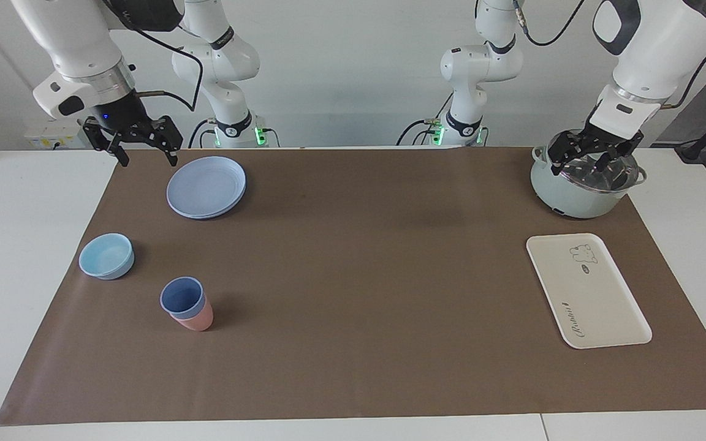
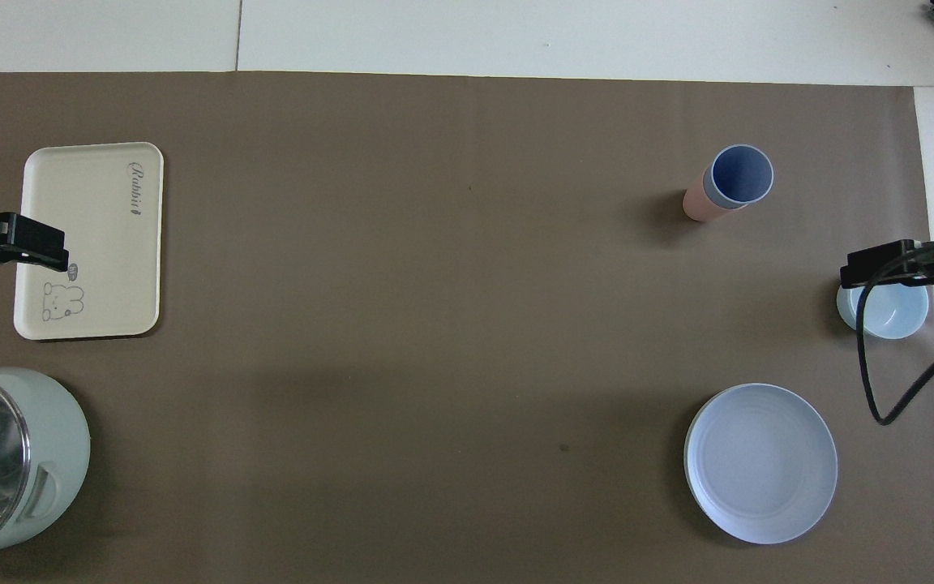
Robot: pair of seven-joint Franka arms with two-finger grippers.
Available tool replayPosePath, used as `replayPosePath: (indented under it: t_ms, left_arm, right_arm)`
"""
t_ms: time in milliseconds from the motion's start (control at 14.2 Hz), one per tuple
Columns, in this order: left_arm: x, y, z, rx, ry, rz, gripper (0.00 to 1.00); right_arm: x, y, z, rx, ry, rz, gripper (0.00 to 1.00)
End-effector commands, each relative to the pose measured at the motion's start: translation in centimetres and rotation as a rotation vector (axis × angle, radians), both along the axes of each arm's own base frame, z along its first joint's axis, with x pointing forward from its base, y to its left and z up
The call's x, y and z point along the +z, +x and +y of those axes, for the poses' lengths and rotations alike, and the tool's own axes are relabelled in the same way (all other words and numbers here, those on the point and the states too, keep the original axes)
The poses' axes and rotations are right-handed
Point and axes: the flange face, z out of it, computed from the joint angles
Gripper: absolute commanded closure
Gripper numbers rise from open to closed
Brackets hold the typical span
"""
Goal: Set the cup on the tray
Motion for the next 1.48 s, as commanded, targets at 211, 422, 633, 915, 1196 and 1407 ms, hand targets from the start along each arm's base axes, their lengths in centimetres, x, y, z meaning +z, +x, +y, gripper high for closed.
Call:
replayPosePath:
  t_ms: [211,422,633,915,1196,1407]
  left_arm:
    - [0.1,-0.7,0.2,0.007,-0.006,0.001,0.00]
    - [0.1,-0.7,0.2,0.007,-0.006,0.001,0.00]
    - [0.1,-0.7,0.2,0.007,-0.006,0.001,0.00]
    - [0.1,-0.7,0.2,0.008,-0.006,0.001,0.00]
    - [0.1,-0.7,0.2,0.008,-0.006,0.001,0.00]
    - [0.1,-0.7,0.2,0.008,-0.006,0.001,0.00]
  right_arm:
    - [-2.3,-0.2,-4.3,0.284,0.007,-0.068,0.00]
    - [-4.6,0.5,-7.7,0.450,0.056,-0.168,0.00]
    - [-7.5,1.2,-10.5,0.563,0.115,-0.270,0.00]
    - [-14.2,3.8,-14.1,0.734,0.243,-0.453,0.00]
    - [-19.7,5.7,-14.8,0.795,0.321,-0.592,0.00]
    - [-23.1,6.0,-14.4,0.799,0.391,-0.680,0.00]
